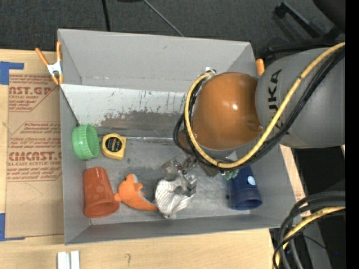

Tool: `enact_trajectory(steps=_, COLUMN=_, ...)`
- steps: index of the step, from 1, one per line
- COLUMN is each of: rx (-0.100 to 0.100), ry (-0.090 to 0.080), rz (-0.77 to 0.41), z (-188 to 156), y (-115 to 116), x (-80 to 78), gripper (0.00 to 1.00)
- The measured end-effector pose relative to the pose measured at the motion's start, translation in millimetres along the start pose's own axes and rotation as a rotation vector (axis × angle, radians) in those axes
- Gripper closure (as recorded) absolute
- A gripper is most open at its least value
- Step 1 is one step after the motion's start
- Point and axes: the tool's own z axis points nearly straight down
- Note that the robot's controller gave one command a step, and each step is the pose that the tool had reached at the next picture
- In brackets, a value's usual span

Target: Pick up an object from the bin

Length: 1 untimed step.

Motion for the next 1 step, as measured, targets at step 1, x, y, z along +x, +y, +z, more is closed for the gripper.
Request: enact_trajectory(steps=1, rx=-0.002, ry=0.005, rz=-0.012, z=-54.3, y=-1.8, x=-0.5, gripper=1.0)
